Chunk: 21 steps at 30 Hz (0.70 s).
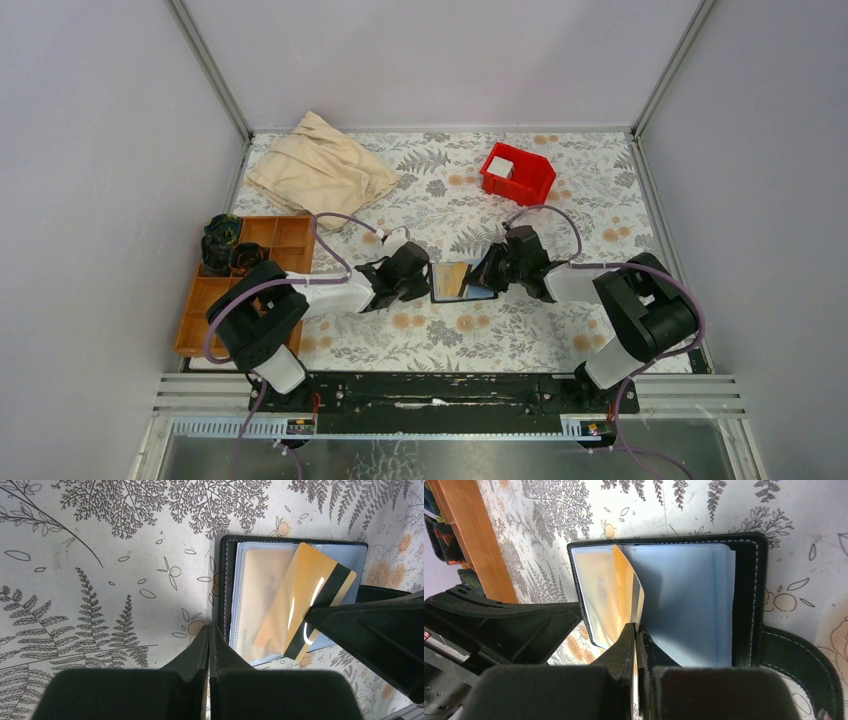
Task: Put the credit cards into the card holder
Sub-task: Insert the credit card into the card holder.
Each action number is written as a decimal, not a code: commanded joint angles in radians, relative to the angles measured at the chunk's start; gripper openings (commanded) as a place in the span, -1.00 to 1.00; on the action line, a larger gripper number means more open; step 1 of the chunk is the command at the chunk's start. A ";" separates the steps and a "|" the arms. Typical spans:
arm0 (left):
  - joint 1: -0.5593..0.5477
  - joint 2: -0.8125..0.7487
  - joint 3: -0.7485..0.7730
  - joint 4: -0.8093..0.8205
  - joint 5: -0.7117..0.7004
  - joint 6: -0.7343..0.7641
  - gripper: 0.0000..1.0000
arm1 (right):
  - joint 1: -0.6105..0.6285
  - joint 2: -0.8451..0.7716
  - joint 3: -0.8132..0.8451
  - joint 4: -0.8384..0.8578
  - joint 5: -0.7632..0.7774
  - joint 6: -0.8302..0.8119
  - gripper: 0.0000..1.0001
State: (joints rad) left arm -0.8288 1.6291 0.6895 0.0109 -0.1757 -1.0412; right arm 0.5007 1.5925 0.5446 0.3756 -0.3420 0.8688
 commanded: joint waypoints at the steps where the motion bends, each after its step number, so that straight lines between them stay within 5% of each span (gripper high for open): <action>1: -0.037 0.139 -0.077 -0.270 0.096 0.036 -1.00 | 0.010 0.025 0.001 -0.177 -0.056 -0.124 -1.00; 21: -0.037 0.189 -0.034 -0.267 0.075 0.047 -1.00 | 0.010 -0.041 -0.041 -0.283 -0.097 -0.204 -1.00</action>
State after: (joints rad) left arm -0.8371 1.6691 0.7341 0.0048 -0.1646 -1.0332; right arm 0.4950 1.5360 0.5449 0.2657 -0.3683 0.7357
